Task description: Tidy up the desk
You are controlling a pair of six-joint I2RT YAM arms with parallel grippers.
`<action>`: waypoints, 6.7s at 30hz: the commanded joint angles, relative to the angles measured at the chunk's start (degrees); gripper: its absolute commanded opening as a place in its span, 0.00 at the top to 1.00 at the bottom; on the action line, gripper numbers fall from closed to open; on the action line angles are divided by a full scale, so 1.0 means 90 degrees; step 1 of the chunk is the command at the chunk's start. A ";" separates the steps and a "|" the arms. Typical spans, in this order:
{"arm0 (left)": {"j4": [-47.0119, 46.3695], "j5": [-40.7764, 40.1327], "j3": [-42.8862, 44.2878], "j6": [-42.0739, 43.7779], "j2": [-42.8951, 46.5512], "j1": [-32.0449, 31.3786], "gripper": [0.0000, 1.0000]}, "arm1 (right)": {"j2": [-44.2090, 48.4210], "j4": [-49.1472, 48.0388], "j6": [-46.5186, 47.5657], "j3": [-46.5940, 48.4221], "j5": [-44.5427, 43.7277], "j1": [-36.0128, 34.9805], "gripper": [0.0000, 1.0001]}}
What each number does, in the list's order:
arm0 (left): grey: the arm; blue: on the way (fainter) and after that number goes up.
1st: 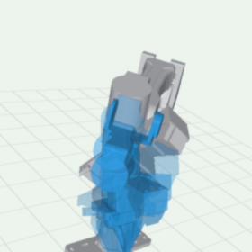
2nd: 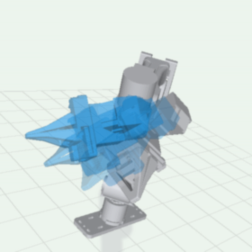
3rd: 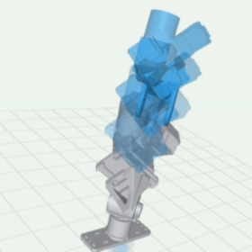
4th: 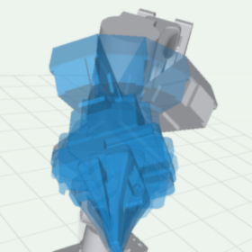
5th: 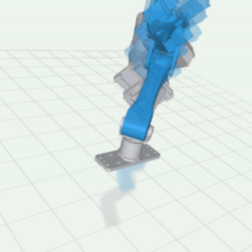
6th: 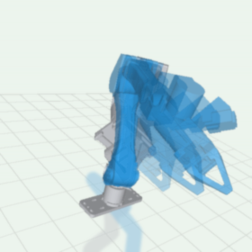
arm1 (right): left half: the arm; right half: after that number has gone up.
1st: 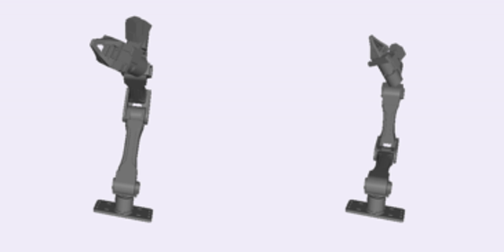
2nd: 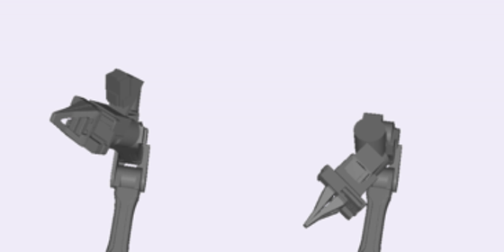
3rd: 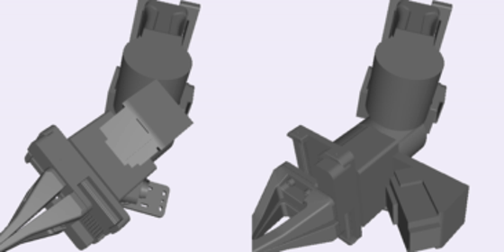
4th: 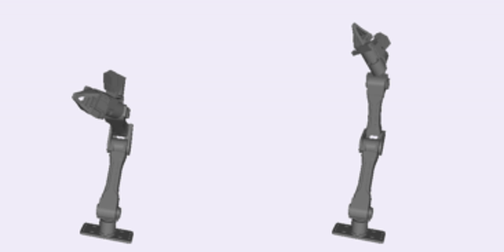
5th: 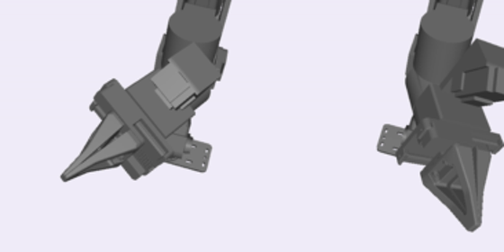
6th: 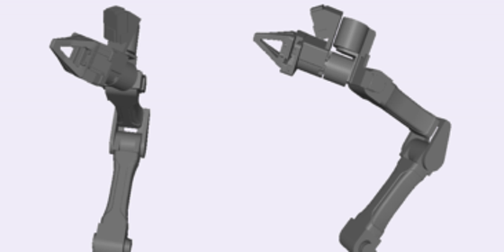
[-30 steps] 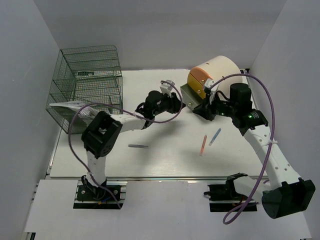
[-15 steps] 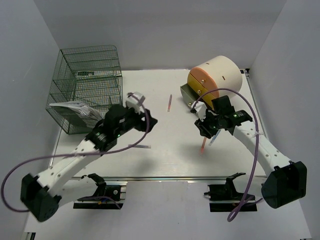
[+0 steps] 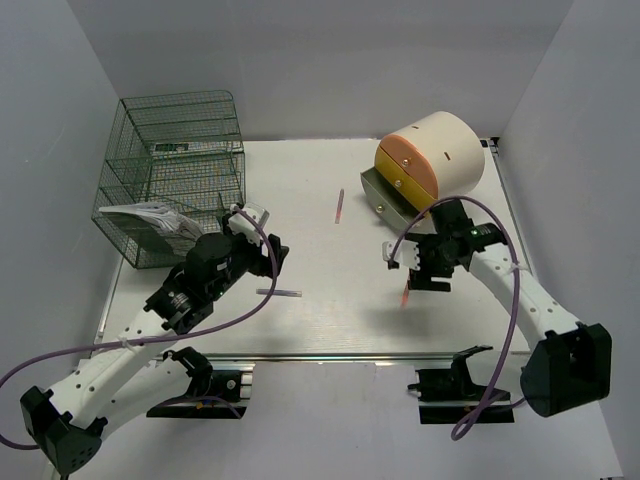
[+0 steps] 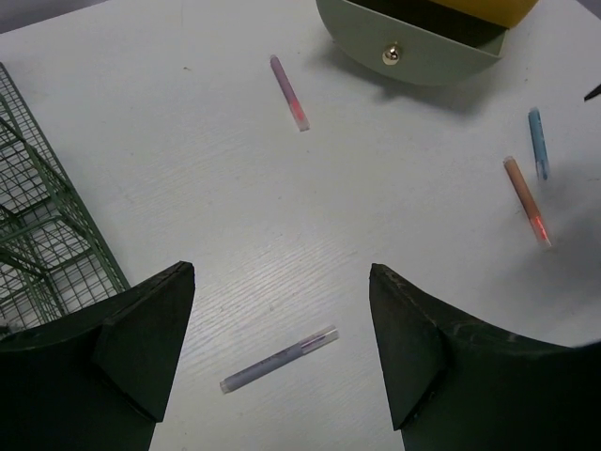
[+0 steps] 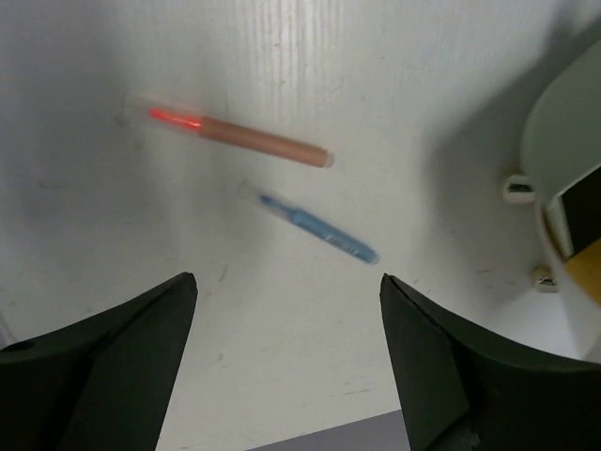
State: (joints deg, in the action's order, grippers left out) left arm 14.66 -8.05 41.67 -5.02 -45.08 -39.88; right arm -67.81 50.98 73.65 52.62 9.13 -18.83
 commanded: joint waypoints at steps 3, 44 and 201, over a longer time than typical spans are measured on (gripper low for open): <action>0.0090 0.0045 0.0048 0.0147 -0.0020 -0.0022 0.16 | -0.0424 0.0088 0.1911 0.0385 -0.0007 0.0110 0.19; 0.0129 -0.0267 -0.0021 0.0206 -0.0313 -0.0022 0.16 | -0.2591 -0.1359 0.4131 -0.0495 -0.0691 0.0744 0.55; -0.0172 0.1442 0.2691 -0.4797 -0.4520 -0.0198 1.00 | 0.1939 -0.6094 -0.7694 -0.0827 0.1400 0.0871 1.00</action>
State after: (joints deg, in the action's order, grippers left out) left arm 23.88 2.09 59.42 -60.29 -82.67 -41.39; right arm -50.50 -1.54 6.68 44.01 29.56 -11.97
